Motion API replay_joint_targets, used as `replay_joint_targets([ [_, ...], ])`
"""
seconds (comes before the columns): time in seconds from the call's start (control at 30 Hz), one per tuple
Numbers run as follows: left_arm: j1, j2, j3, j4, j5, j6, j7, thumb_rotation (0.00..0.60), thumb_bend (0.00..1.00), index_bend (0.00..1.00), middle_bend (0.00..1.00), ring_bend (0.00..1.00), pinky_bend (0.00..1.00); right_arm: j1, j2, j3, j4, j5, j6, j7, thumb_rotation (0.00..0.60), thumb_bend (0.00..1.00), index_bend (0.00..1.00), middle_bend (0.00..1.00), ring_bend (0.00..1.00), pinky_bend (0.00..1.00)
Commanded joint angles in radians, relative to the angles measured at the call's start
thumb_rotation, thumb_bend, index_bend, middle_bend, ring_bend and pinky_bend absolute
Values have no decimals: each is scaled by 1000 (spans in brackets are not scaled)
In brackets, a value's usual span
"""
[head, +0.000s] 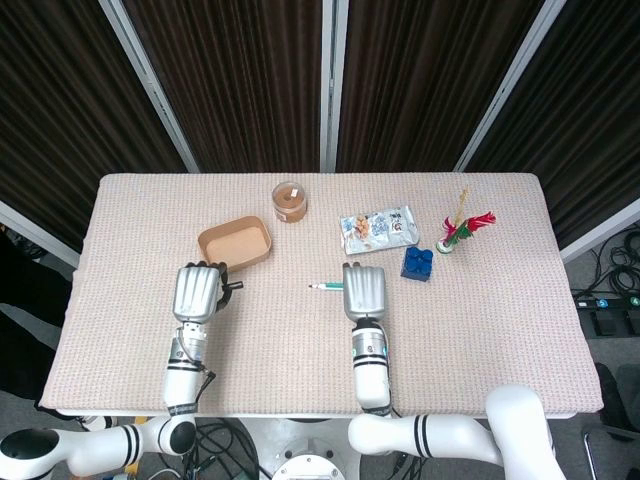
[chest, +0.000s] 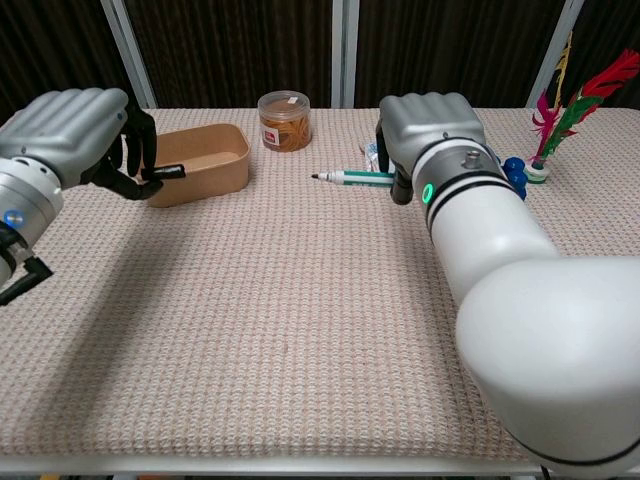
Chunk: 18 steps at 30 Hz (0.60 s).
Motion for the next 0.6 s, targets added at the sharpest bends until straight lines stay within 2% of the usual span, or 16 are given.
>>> replay_joint_targets([
  [0.03,26,-36,36,69,7,-37,-47,600,301,632,628,550,579,-21,-8,-17,26,3,-26,20,600,309,682,624,649,765],
  [0.2,39,-67,58,121,-18,-107,-55,600,294,603,592,512,553,-38,-32,-26,76,5,-71,40,600,301,685,618,648,765],
  [0.33,36,-49,54,101,-68,-188,-27,600,242,472,531,452,514,-39,-47,-17,107,12,-100,36,600,284,685,606,648,765],
  [0.43,37,-38,58,98,-58,-203,-31,600,161,383,476,400,484,-37,-58,-11,127,12,-119,29,600,258,665,589,645,765],
  [0.5,39,-35,58,98,-44,-198,-41,600,125,349,426,361,453,-38,-60,-10,133,16,-127,19,600,212,623,560,620,757],
  [0.6,47,-26,51,87,-24,-174,-56,600,97,310,338,307,393,-36,-53,-23,138,28,-135,-36,600,112,441,475,521,692],
])
